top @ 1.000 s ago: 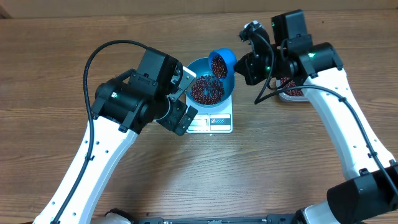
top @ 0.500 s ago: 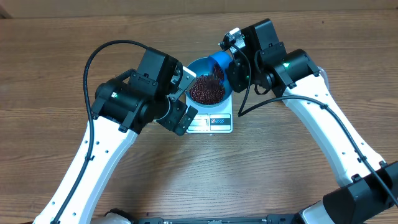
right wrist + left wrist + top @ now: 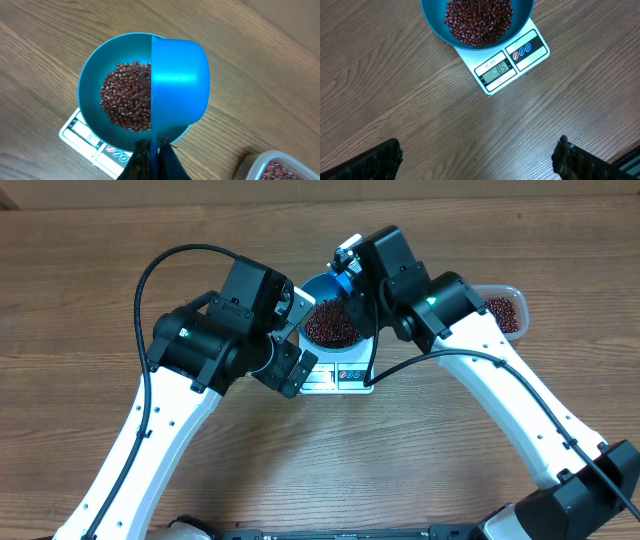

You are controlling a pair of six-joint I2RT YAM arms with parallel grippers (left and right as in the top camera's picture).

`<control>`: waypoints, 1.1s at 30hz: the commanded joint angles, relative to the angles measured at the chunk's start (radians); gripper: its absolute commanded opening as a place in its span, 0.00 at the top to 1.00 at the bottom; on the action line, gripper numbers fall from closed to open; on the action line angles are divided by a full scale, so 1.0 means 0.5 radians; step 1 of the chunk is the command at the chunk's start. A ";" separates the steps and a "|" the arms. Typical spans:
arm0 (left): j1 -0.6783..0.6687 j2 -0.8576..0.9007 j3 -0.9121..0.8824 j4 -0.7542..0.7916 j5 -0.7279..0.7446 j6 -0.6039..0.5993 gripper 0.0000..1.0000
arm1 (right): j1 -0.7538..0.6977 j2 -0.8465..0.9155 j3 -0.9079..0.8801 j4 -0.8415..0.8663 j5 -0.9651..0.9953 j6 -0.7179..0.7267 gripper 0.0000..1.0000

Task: Scoop item into bowl and weigh 150g on scale
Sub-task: 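Tilt the scoop with the right gripper to pour beans into the bowl, then move the empty scoop back to the bean tub with the right gripper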

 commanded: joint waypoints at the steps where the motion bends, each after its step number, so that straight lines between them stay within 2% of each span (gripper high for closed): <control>1: 0.008 -0.005 -0.005 0.001 0.021 0.031 0.00 | 0.020 -0.069 0.070 0.017 0.126 -0.011 0.96; 21: 0.008 -0.005 -0.005 0.001 0.021 0.031 0.00 | 0.066 -0.069 0.070 -0.002 0.120 -0.011 0.96; 25: 0.008 -0.005 -0.005 0.001 0.021 0.031 0.00 | 0.020 -0.082 0.070 0.005 0.103 0.248 0.96; 29: 0.008 -0.005 -0.005 0.001 0.021 0.031 0.00 | -0.116 -0.140 0.070 0.027 -0.223 0.263 0.96; 33: 0.008 -0.005 -0.005 0.001 0.021 0.031 0.00 | -0.378 -0.249 0.070 0.041 -0.500 0.425 0.96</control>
